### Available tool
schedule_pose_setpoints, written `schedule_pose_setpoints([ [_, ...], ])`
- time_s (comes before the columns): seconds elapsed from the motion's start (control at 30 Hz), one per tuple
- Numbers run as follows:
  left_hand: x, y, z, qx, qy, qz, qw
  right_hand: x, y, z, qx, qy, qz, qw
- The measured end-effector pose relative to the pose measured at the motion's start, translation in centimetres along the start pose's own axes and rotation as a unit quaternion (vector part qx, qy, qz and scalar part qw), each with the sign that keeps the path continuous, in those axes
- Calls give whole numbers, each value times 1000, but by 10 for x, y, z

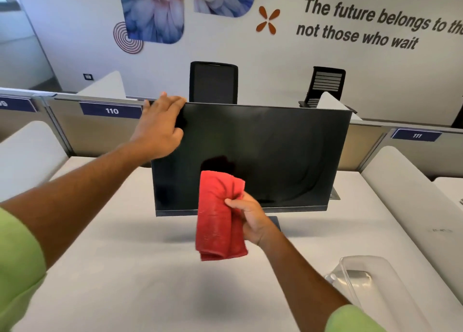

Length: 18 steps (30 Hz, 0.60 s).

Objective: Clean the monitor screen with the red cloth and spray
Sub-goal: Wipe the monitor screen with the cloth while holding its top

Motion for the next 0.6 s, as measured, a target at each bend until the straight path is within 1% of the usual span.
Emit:
schedule_pose_setpoints([
  [0.03,-8,2,-14,-11,9,-22,1000,-4,-3,9,6,-7,6,1000],
  [0.1,-32,10,-51,-78,50,-70,993,-13,-10,22,3,-18,10,1000],
  [0.13,-45,16,-69,-133,71,-87,985,-17,-14,28,2,-24,9,1000],
  [0.17,-58,26,-83,-204,75,-94,972,-21,-16,33,4,-33,11,999],
  [0.2,-70,40,-90,-286,51,-88,953,-24,-18,39,7,-44,14,999],
  [0.23,-80,56,-91,-368,-1,-75,927,-28,-20,45,8,-55,14,998],
  [0.27,-89,74,-88,-442,-70,-52,893,-30,-22,51,2,-65,10,998],
  [0.33,-104,112,-92,-569,-191,41,799,-34,-28,61,-22,-81,-8,996],
  [0.37,-108,127,-98,-603,-221,94,761,-36,-32,65,-40,-89,-23,995],
  [0.4,-111,134,-104,-615,-226,136,743,-37,-37,69,-66,-98,-47,992],
  [0.43,-111,136,-109,-612,-221,159,742,-38,-43,72,-100,-113,-78,985],
  [0.47,-110,136,-111,-599,-217,164,753,-40,-49,77,-141,-133,-112,975],
  [0.5,-108,135,-109,-579,-219,153,771,-42,-52,81,-184,-158,-145,959],
  [0.57,-104,134,-106,-545,-237,128,794,-52,-54,89,-266,-219,-211,915],
  [0.6,-103,135,-105,-537,-247,124,797,-60,-55,94,-307,-255,-249,882],
])
Point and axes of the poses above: each hand's wrist, its own x-axis towards the middle knuckle, its own y-axis out of the palm, z = x × y, the point moved 10 cm from there along x, towards the middle knuckle, and after that the axes turned 4 degrees about -x, right-handed, at the moved point
